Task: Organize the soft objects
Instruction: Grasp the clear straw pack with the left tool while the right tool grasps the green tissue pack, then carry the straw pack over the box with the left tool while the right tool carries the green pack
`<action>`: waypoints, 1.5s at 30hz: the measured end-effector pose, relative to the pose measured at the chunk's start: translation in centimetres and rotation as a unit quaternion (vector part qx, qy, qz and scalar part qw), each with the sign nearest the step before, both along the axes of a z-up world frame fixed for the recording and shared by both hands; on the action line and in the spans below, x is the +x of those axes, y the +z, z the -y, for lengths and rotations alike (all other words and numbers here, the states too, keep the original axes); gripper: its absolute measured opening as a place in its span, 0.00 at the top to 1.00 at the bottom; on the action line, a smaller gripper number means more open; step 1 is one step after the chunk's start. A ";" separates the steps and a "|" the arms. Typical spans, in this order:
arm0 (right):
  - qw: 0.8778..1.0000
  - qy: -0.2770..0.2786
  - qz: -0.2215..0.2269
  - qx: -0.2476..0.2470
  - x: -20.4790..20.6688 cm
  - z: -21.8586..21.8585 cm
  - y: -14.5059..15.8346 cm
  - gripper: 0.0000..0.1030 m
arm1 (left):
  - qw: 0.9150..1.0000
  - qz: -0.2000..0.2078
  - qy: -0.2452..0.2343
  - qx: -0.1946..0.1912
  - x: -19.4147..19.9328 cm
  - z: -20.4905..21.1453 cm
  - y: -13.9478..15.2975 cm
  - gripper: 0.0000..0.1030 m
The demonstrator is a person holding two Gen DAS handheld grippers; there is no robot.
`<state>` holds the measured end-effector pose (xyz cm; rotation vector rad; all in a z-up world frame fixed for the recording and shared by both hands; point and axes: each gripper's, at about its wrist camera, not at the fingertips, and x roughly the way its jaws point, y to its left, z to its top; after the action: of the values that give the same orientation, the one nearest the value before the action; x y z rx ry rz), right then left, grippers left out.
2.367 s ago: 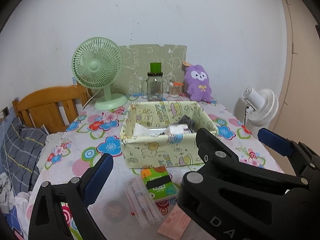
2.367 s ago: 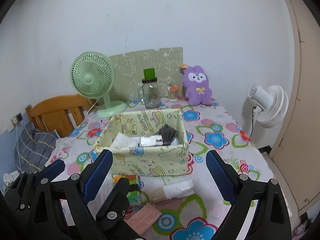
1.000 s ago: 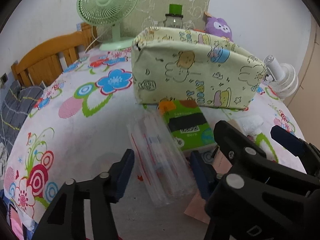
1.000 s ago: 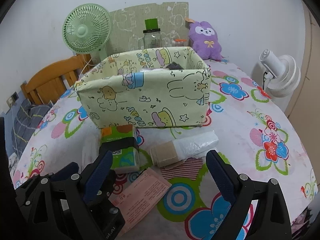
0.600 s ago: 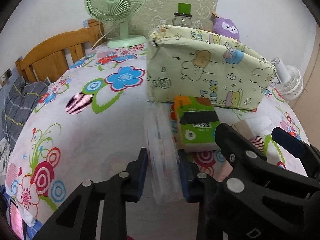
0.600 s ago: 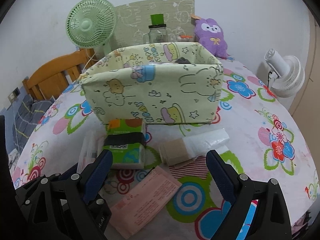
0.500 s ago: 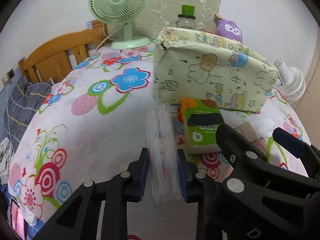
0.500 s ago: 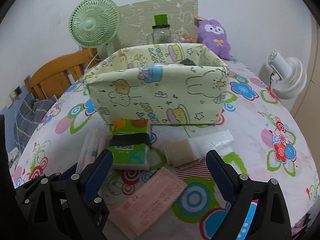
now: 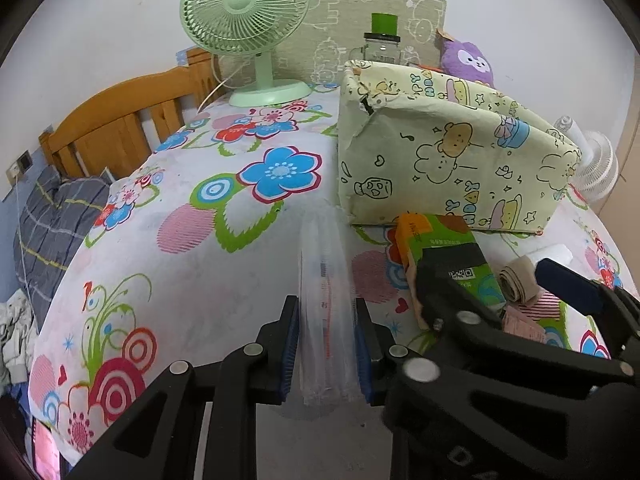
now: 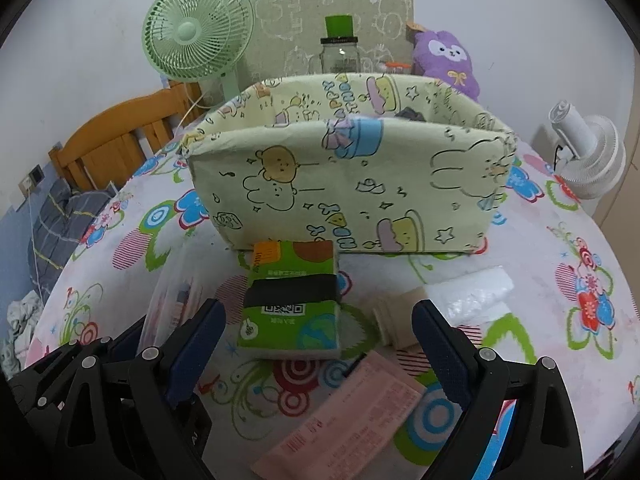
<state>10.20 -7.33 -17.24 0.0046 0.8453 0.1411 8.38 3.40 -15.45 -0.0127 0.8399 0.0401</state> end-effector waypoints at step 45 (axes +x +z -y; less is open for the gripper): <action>0.998 -0.023 0.047 0.035 -3.2 4.3 4.4 0.49 | 0.997 0.064 -0.042 0.004 -3.1 4.4 4.7 0.77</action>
<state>6.95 -11.59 -12.87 0.0830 0.7452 0.1265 5.26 -1.04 -10.76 0.0274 0.7119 -0.0361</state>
